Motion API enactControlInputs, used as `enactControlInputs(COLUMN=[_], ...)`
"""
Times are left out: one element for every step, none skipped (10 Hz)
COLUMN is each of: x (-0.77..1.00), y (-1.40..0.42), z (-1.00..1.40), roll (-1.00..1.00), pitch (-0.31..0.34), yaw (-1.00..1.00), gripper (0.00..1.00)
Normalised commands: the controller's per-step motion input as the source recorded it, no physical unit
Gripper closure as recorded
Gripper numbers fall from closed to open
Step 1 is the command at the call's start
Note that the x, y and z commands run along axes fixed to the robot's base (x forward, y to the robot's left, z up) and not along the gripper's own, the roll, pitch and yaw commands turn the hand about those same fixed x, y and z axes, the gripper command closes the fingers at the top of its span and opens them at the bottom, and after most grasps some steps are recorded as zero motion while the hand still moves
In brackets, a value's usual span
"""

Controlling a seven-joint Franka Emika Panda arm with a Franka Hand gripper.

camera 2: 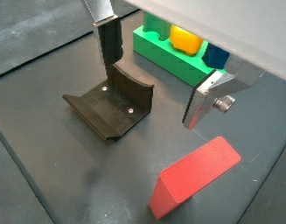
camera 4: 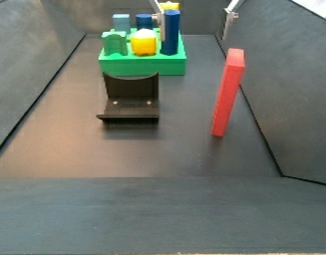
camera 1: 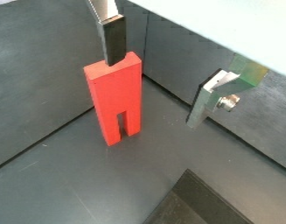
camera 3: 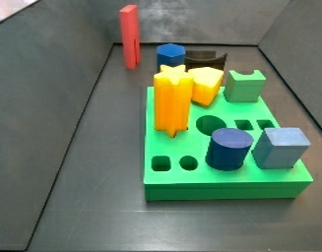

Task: Pick up the double-square object. Move up. Move to above the board. Insert the double-square object.
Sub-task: Pick up the double-square object.

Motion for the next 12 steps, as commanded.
enactControlInputs(x=[-0.27, -0.35, -0.34, -0.35, -0.51, -0.68, -0.56, -0.45, 0.00, 0.02, 0.00, 0.00], y=[0.00, 0.01, 0.05, 0.10, 0.09, 0.09, 0.06, 0.00, 0.06, 0.11, 0.10, 0.07], z=[0.00, 0.00, 0.00, 0.01, 0.01, 0.00, -0.02, -0.22, -0.28, -0.31, -0.35, -0.41], roll=[0.00, 0.00, 0.00, 0.00, 0.00, 0.02, 0.00, 0.00, -0.05, -0.06, -0.08, -0.09], pitch=[-0.030, 0.000, 0.000, 0.000, 0.000, 0.000, 0.000, 0.000, 0.000, 0.000, -0.001, -0.043], yaw=[-0.09, -0.15, -0.28, -0.33, -0.41, -0.43, -0.41, -0.34, -0.22, -0.17, -0.16, -0.13], gripper=[0.00, 0.00, 0.00, 0.00, 0.00, 0.00, 0.00, 0.00, 0.00, 0.00, 0.00, 0.00])
